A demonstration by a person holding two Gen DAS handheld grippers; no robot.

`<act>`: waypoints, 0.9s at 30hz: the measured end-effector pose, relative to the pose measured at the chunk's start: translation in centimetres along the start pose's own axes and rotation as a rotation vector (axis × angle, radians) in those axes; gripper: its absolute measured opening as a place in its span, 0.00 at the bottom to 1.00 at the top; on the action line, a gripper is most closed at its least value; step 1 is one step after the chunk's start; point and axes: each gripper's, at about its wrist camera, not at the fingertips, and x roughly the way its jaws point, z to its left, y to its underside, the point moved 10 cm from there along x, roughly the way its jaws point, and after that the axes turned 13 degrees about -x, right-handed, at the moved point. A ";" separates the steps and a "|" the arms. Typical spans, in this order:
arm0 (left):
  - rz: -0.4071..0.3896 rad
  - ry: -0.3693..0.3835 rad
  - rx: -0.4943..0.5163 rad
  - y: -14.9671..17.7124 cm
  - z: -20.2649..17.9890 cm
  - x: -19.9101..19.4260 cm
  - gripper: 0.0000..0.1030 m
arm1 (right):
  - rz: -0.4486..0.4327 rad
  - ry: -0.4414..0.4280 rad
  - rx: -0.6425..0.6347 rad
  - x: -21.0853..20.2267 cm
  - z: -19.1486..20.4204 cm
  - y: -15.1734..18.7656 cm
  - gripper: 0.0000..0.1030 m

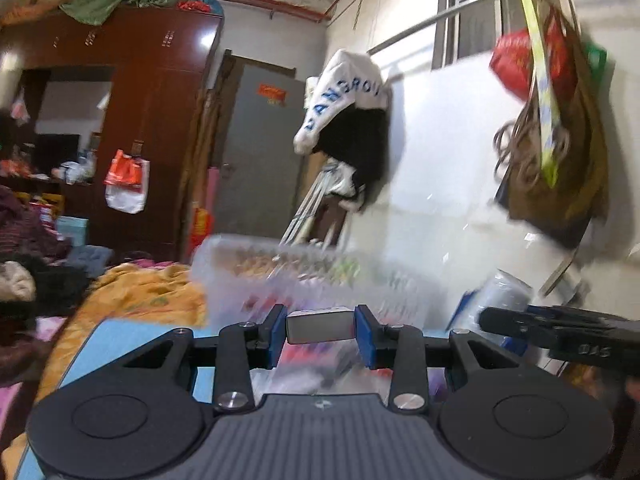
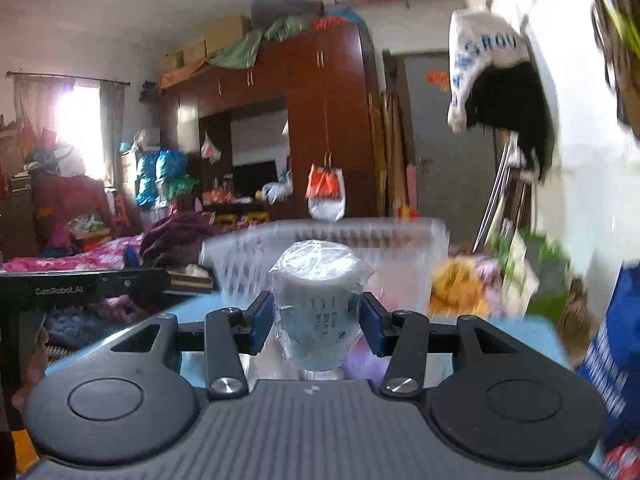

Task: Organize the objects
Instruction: 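Carry both held items over the white basket and open both grippers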

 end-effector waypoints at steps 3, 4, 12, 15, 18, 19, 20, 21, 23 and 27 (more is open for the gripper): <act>-0.022 -0.007 -0.003 -3.7 -1.1 2.3 0.39 | 0.014 0.055 -0.023 3.3 -1.8 -3.3 0.49; -0.019 -0.020 -0.002 -4.8 -1.3 3.7 0.39 | 0.023 0.055 -0.019 4.6 -2.5 -3.9 0.49; 0.080 -0.100 -0.042 -5.6 0.4 12.8 0.52 | 0.201 0.071 -0.047 12.6 -3.9 -2.7 0.58; 0.116 -0.149 -0.057 -4.5 2.2 13.8 0.68 | 0.195 0.065 -0.045 11.6 -3.5 -1.8 0.86; 0.077 -0.098 -0.053 -3.9 2.2 11.3 0.68 | 0.105 0.063 -0.023 8.0 -3.8 -1.8 1.00; 0.065 -0.094 -0.046 -3.5 2.1 10.0 0.69 | 0.090 0.060 -0.001 7.0 -4.0 -1.6 1.00; 0.053 -0.092 -0.035 -2.9 1.9 8.4 0.71 | 0.085 0.046 0.018 5.7 -4.0 -0.7 1.00; 0.051 -0.092 -0.024 -2.1 1.6 7.3 0.73 | 0.094 0.036 0.024 4.7 -4.0 0.4 1.00; 0.081 -0.078 0.000 0.2 1.0 5.3 0.79 | 0.152 0.031 0.052 3.5 -4.1 3.3 1.00; 0.198 -0.035 -0.003 4.9 0.4 4.1 0.79 | 0.316 -0.002 0.103 3.5 -4.4 8.7 0.96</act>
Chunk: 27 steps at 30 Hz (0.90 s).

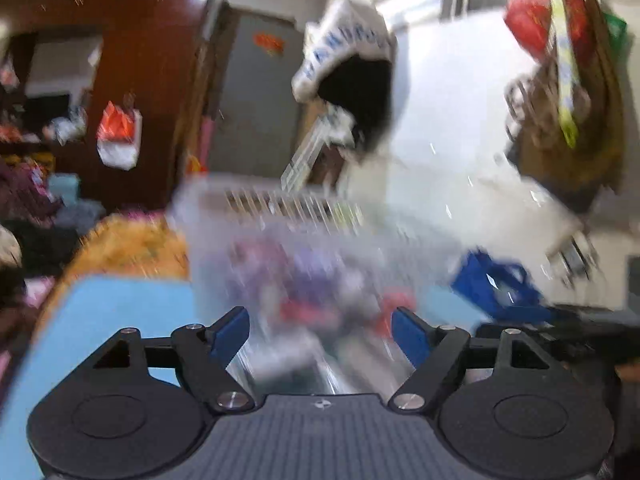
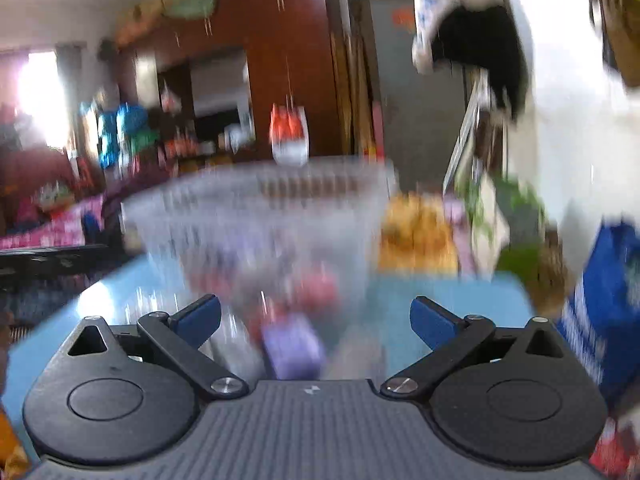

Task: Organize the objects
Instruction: 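Grasp a clear-wrapped white pack with the left gripper while the right gripper grasps a foil-wrapped box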

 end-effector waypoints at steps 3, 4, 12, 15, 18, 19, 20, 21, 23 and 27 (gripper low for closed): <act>0.051 -0.025 0.014 1.8 0.2 0.9 0.79 | 0.088 -0.032 0.048 1.4 -0.9 1.7 0.62; 0.059 -0.042 0.017 2.1 0.4 1.2 0.79 | 0.099 -0.041 0.063 1.7 -1.1 2.0 0.61; 0.130 -0.076 0.020 4.5 1.2 2.8 0.79 | 0.110 -0.051 0.105 2.2 -1.3 3.2 0.44; 0.138 -0.066 0.020 5.1 0.8 3.2 0.80 | 0.108 -0.022 0.103 2.1 -1.6 3.3 0.43; 0.165 -0.053 0.023 5.6 0.3 3.8 0.80 | 0.089 -0.008 0.106 1.8 -1.8 3.2 0.43; 0.166 -0.058 0.033 5.6 0.1 3.8 0.80 | 0.080 -0.002 0.105 1.6 -1.9 3.1 0.43; 0.163 -0.066 0.040 5.6 0.1 3.8 0.80 | 0.070 -0.002 0.103 1.5 -1.9 2.9 0.43; 0.161 -0.070 0.043 5.7 0.0 3.9 0.80 | 0.066 0.000 0.100 1.5 -1.8 2.8 0.43; 0.168 -0.077 0.042 5.8 0.1 4.0 0.80 | 0.066 0.003 0.087 1.5 -1.6 2.7 0.43; 0.193 -0.095 0.056 6.1 0.0 4.4 0.79 | 0.049 0.015 0.083 1.3 -1.6 2.4 0.43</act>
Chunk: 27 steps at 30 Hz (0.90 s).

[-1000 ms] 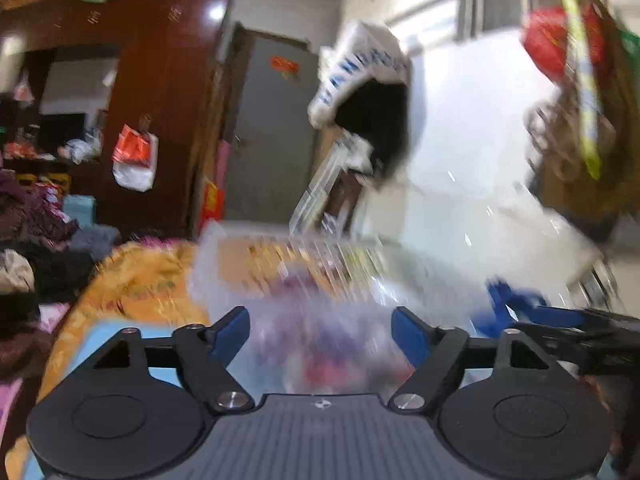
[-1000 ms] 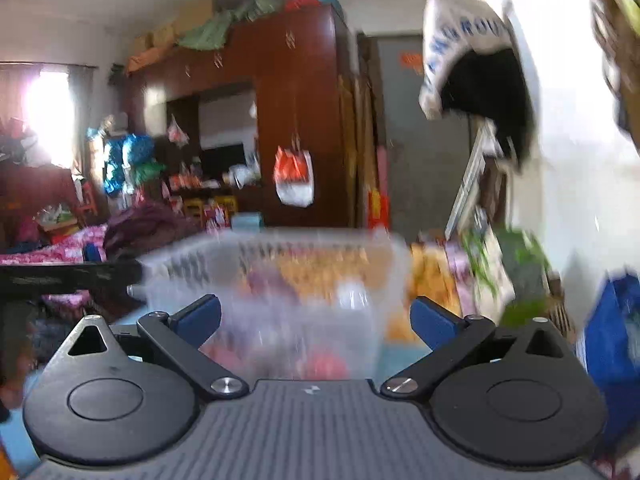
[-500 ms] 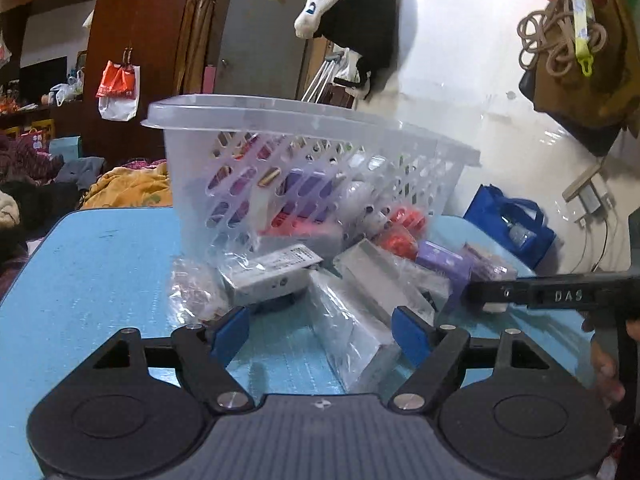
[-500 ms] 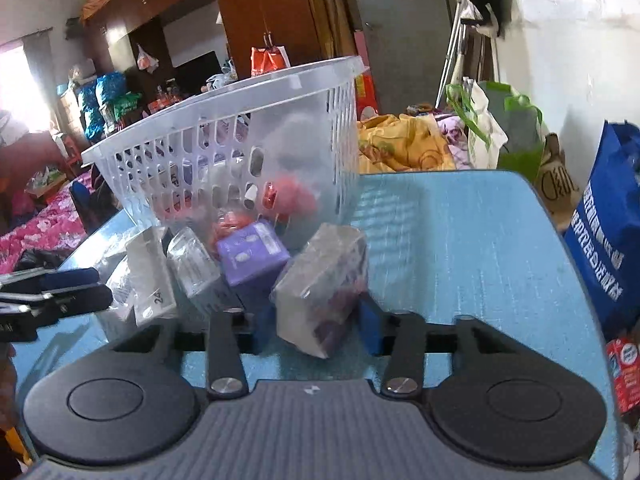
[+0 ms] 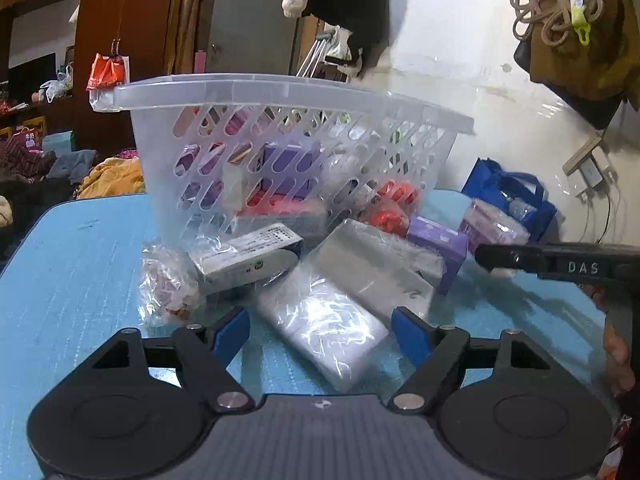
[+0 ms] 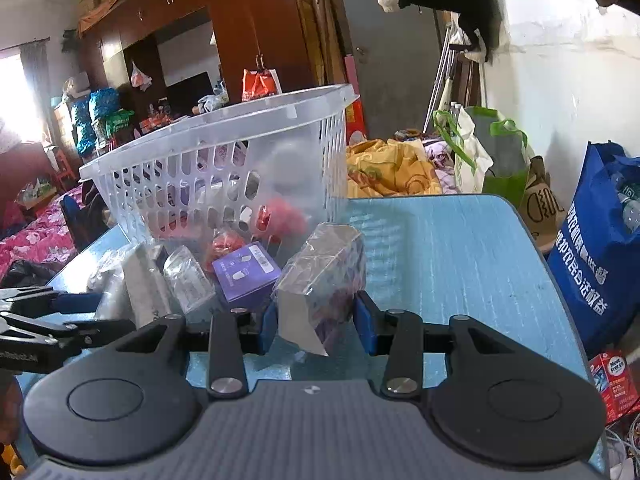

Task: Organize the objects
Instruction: 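Grasp a clear-wrapped white pack with the left gripper while the right gripper grasps a foil-wrapped box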

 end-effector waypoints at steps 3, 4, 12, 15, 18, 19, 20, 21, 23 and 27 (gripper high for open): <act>-0.009 -0.009 0.015 0.0 0.0 -0.1 0.66 | -0.013 0.002 -0.001 -0.2 0.1 -0.1 0.43; -0.008 -0.009 0.019 0.1 0.0 -0.1 0.60 | -0.016 0.002 -0.004 -0.2 0.2 -0.2 0.43; -0.076 0.023 0.007 -0.4 0.2 -1.4 0.53 | -0.040 0.005 -0.012 -0.5 0.4 -0.4 0.43; -0.084 0.036 -0.001 -0.5 0.3 -1.7 0.53 | -0.048 0.006 -0.012 -0.6 0.4 -0.5 0.43; -0.114 0.056 -0.008 -0.6 0.4 -2.2 0.52 | -0.058 0.011 -0.020 -0.8 0.5 -0.6 0.42; -0.135 0.064 -0.010 -0.7 0.5 -2.6 0.52 | -0.064 0.011 -0.023 -0.8 0.5 -0.6 0.42; -0.158 0.070 -0.008 -0.8 0.5 -3.1 0.52 | -0.070 0.010 -0.024 -1.0 0.6 -0.7 0.42; -0.180 0.072 -0.007 -0.9 0.5 -3.5 0.52 | -0.075 0.008 -0.024 -1.0 0.6 -0.7 0.42; -0.212 0.078 -0.015 -1.1 0.6 -4.1 0.52 | -0.080 0.008 -0.029 -1.1 0.7 -0.8 0.42; -0.219 0.090 -0.013 -1.2 0.5 -4.3 0.51 | -0.089 0.046 -0.056 -1.3 0.9 -0.9 0.42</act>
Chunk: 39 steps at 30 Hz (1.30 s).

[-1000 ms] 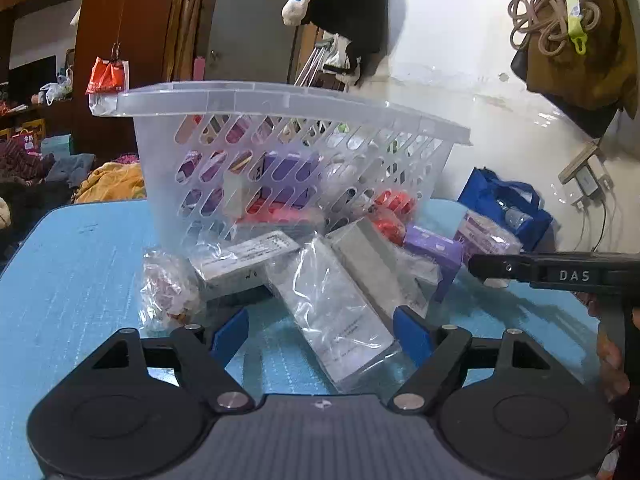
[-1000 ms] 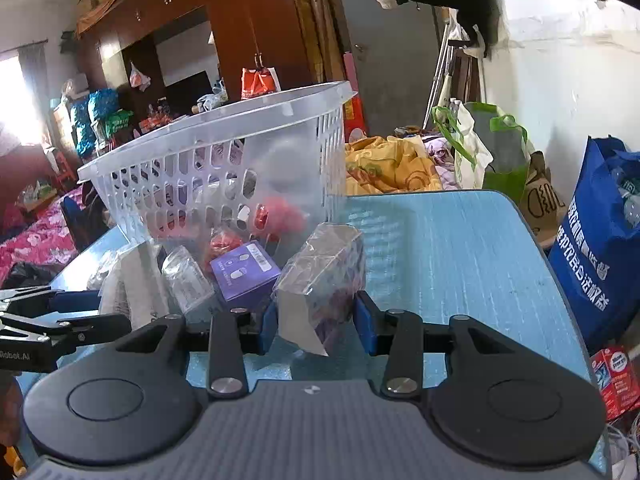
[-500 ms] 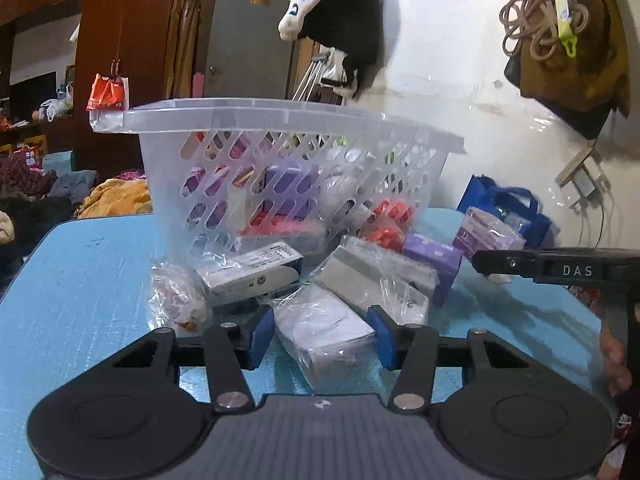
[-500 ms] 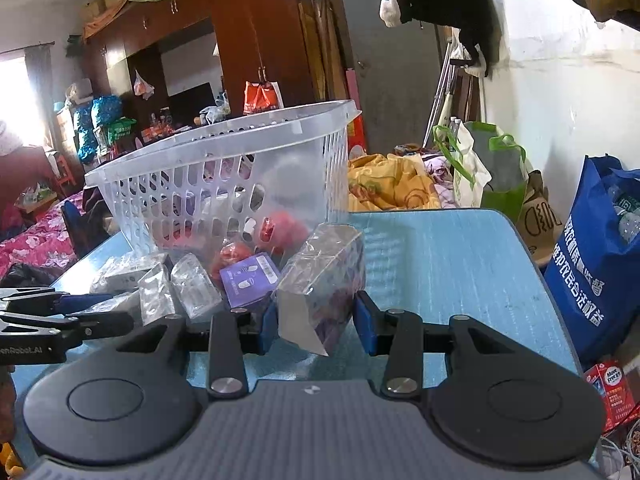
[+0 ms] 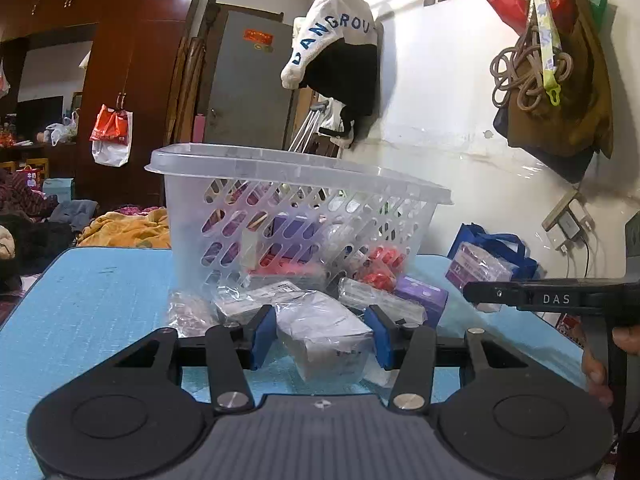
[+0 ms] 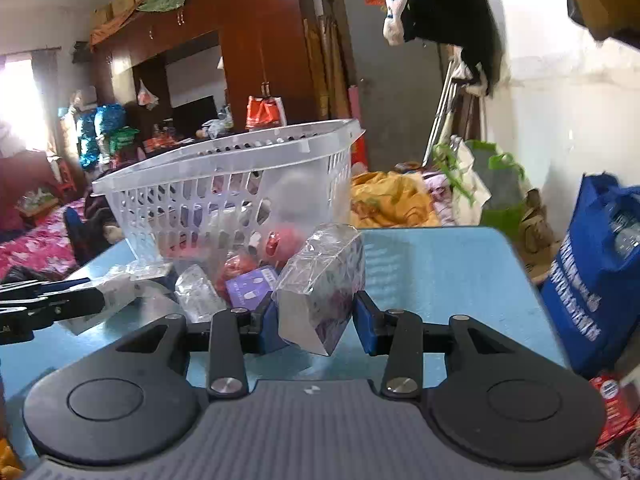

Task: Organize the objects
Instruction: 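Grasp a clear-wrapped white pack with the left gripper while the right gripper grasps a foil-wrapped box, then lift both held packs over the white basket and release them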

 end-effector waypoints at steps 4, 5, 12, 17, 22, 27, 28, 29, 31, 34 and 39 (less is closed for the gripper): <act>-0.016 0.017 0.004 -0.1 -0.1 -0.2 0.51 | -0.004 -0.003 0.000 -0.1 0.1 0.0 0.42; -0.017 0.019 0.003 -0.1 0.0 -0.2 0.51 | -0.006 -0.003 0.003 -0.1 0.0 0.0 0.42; -0.012 0.031 0.010 0.0 -0.3 -0.1 0.51 | -0.009 0.029 -0.015 -0.3 0.1 -0.1 0.42; -0.010 0.031 0.010 0.1 -0.2 -0.1 0.51 | -0.020 0.026 -0.011 -0.4 0.0 -0.1 0.42; -0.036 0.040 0.009 -0.1 -0.2 -0.5 0.50 | -0.043 0.028 -0.010 -0.8 0.0 -0.3 0.42; -0.123 0.062 0.021 -1.4 -0.8 -2.2 0.50 | -0.128 0.007 0.003 -2.8 0.1 -1.2 0.42; -0.143 0.065 0.024 -2.0 -0.9 -2.8 0.50 | -0.143 -0.007 0.014 -3.4 0.2 -1.5 0.42; -0.163 0.071 0.026 -2.7 -1.1 -3.5 0.50 | -0.169 -0.026 0.014 -4.2 0.4 -2.1 0.42; -0.206 0.076 0.030 -4.7 -1.6 -4.7 0.50 | -0.216 -0.036 0.000 -5.6 1.0 -3.6 0.42; -0.201 0.064 0.010 -7.6 -1.9 -4.6 0.50 | -0.265 -0.021 -0.062 -6.5 2.2 -7.0 0.43; -0.176 0.046 -0.040 -12.7 -1.8 -1.3 0.50 | -0.219 -0.034 -0.159 -2.7 3.7 -12.3 0.43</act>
